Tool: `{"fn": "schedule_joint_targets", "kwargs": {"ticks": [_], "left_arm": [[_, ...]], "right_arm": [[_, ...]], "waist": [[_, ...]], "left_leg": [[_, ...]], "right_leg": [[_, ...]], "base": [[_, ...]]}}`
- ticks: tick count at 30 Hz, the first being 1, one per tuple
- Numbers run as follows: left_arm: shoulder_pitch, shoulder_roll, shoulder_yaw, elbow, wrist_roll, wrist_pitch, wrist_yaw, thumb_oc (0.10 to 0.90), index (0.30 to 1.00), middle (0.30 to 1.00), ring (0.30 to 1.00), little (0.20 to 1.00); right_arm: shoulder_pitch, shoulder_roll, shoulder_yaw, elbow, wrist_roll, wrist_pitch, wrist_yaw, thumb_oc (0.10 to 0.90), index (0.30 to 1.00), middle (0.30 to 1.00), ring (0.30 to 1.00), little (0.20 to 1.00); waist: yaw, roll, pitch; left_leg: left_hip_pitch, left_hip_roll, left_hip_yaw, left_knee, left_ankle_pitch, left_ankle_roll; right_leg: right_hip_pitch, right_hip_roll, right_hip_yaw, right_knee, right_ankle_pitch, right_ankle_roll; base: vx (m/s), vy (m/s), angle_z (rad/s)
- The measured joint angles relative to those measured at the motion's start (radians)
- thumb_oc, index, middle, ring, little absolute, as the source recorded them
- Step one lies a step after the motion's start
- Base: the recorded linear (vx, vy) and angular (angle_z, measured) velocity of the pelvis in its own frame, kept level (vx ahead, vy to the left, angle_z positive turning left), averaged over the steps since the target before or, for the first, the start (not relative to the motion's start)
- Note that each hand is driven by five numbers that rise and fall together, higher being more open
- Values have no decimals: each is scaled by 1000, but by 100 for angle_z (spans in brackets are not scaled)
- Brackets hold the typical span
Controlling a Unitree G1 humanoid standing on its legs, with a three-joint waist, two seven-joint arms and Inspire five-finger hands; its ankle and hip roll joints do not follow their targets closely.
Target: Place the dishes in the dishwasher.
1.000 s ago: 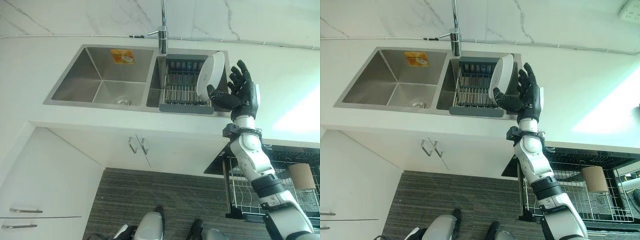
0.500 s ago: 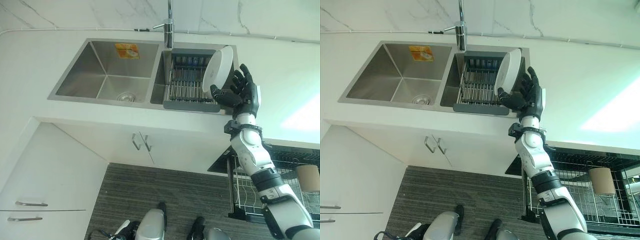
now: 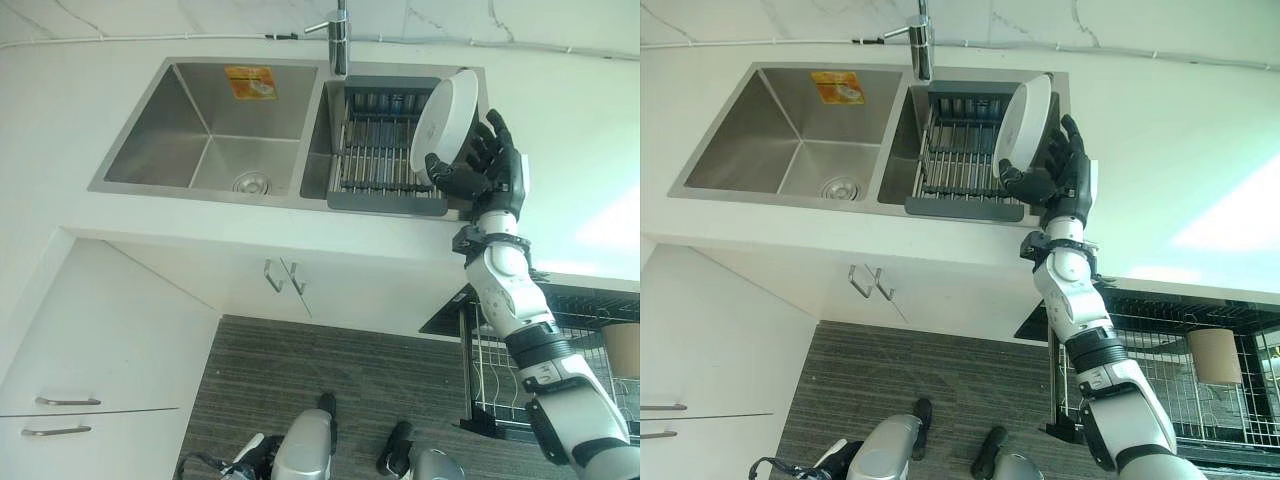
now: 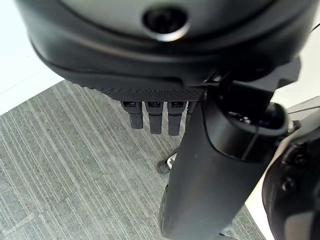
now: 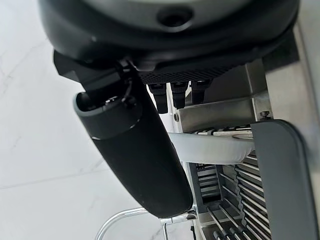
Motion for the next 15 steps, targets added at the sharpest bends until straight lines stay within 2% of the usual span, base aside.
{"fn": "schedule_joint_targets", "kwargs": {"ticks": [6,11,15], "left_arm": [[-2,15,-22,-22,0,-13,0,800,900,900,900,900],[-27,21,-31,-40,0,-18,-12,800,900,900,900,900],[-34,22,-43,-41,0,-18,-19,800,900,900,900,900]], "right_arm": [[-33,-1,-2,17,1,11,1,800,900,900,900,900],[-64,-8,-2,18,1,11,3,800,900,900,900,900],[-67,-9,-2,18,1,11,5,800,900,900,900,900]], "waist": [[2,2,3],[1,17,39],[3,19,41]], "left_leg": [[0,-3,-5,-1,0,0],[-3,-8,-10,0,1,1],[-4,-12,-14,-1,1,2]], "right_leg": [[0,-1,-1,-2,0,0],[0,-3,-3,0,0,0],[0,-6,-5,-2,0,0]], "base": [[10,-3,0],[11,-1,2],[14,-2,3]]}}
